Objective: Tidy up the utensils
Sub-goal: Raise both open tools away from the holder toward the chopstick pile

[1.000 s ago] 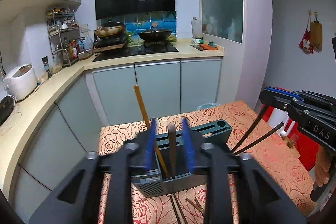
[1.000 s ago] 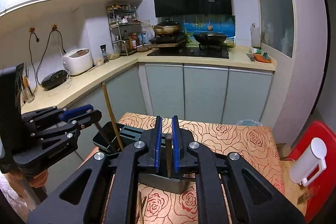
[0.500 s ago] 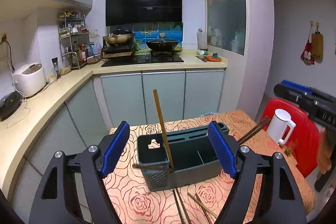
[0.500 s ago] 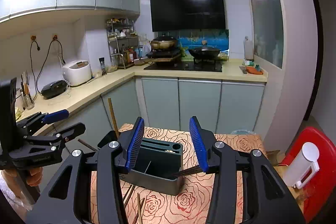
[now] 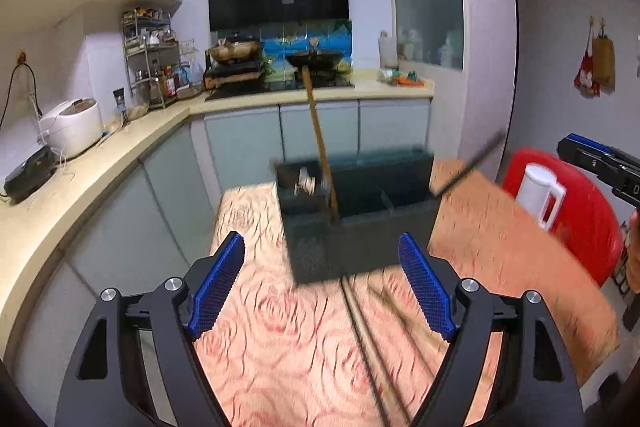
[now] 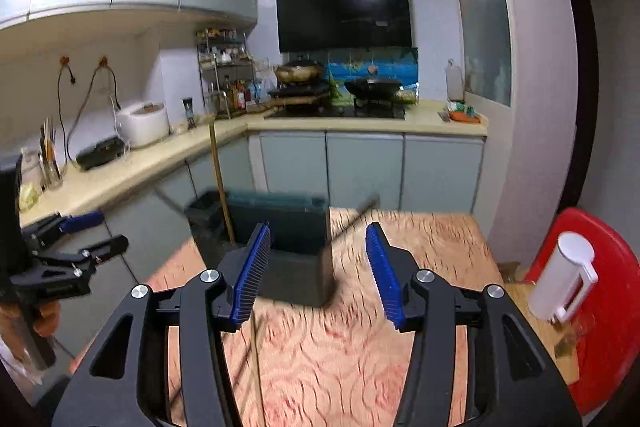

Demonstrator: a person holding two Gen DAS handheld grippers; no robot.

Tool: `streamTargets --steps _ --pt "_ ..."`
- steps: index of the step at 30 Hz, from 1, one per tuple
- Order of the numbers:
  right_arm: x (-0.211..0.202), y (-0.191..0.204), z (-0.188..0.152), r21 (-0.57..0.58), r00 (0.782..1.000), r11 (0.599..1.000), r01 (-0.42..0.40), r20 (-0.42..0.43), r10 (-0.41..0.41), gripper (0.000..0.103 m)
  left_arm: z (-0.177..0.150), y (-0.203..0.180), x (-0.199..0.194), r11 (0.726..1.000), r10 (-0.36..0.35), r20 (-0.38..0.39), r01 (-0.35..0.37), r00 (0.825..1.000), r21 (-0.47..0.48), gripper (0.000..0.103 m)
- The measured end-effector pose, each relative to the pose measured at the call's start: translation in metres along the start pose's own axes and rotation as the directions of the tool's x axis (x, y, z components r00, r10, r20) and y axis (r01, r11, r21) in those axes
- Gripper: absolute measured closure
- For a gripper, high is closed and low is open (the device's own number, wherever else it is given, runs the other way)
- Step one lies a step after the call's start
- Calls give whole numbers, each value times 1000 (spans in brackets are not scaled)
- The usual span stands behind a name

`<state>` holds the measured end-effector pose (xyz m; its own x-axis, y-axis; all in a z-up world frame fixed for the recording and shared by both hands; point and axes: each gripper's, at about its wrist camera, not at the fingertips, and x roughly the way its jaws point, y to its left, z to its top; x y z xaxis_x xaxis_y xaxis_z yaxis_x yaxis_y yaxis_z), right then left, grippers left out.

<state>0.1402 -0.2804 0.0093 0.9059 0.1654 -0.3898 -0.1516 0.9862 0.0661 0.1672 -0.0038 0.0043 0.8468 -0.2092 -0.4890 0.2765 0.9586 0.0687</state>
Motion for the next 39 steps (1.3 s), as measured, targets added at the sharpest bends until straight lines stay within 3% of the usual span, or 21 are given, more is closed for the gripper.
streamTargets --steps 8,17,24,34,39 --pt "-10 -2 -70 6 997 999 36 -70 -36 54 -61 6 -9 999 17 -53 -18 998 -28 26" --pt "-15 15 -115 -63 992 998 19 -124 -27 54 -112 2 -14 998 14 -122 -20 992 -51 26" --pt "-14 21 -144 -45 984 999 1 -180 -9 54 -144 -1 -5 995 -41 -195 21 980 -102 26" --pt "-9 21 -170 -37 972 999 7 -235 -16 54 -170 -38 4 997 -71 -230 70 971 -14 27" --pt "-4 23 -177 -34 966 999 0 -257 -9 54 -176 -43 13 999 -41 -253 46 967 17 32"
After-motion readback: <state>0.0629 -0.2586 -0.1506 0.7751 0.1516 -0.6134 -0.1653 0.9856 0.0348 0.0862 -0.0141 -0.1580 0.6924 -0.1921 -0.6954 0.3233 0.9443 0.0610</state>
